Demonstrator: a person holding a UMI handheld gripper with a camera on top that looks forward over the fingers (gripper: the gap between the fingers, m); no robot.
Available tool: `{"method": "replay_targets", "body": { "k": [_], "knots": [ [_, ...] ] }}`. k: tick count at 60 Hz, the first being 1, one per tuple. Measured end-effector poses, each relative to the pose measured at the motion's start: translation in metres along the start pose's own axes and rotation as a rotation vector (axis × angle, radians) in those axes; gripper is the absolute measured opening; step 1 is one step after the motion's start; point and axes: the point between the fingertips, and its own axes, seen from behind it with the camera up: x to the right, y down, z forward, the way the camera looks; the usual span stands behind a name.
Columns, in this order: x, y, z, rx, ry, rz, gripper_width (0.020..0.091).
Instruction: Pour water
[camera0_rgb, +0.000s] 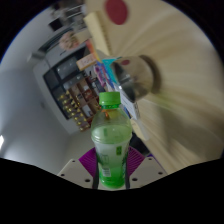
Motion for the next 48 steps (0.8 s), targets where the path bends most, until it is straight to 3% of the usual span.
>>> {"method": "replay_targets", "body": {
  "k": [11, 23, 31, 39, 43, 48],
  "knots": [
    [-0.013, -0.001, -0.021, 0.017, -0.124, 0.216, 0.0358],
    [-0.027, 0.016, -0.035, 0.028, -0.161, 0.283, 0.0359],
    [-0.01, 0.033, -0.059, -0.008, -0.067, 0.051, 0.0356],
    [-0.013, 0.043, -0.109, -0.037, 0.077, -0.582, 0.0356],
    [-0.033, 0.011, -0.121, 0.033, 0.146, -0.982, 0.0358],
    [-0.08, -0.04, -0.164, 0.192, 0.218, -1.48, 0.0371]
  ]
}}
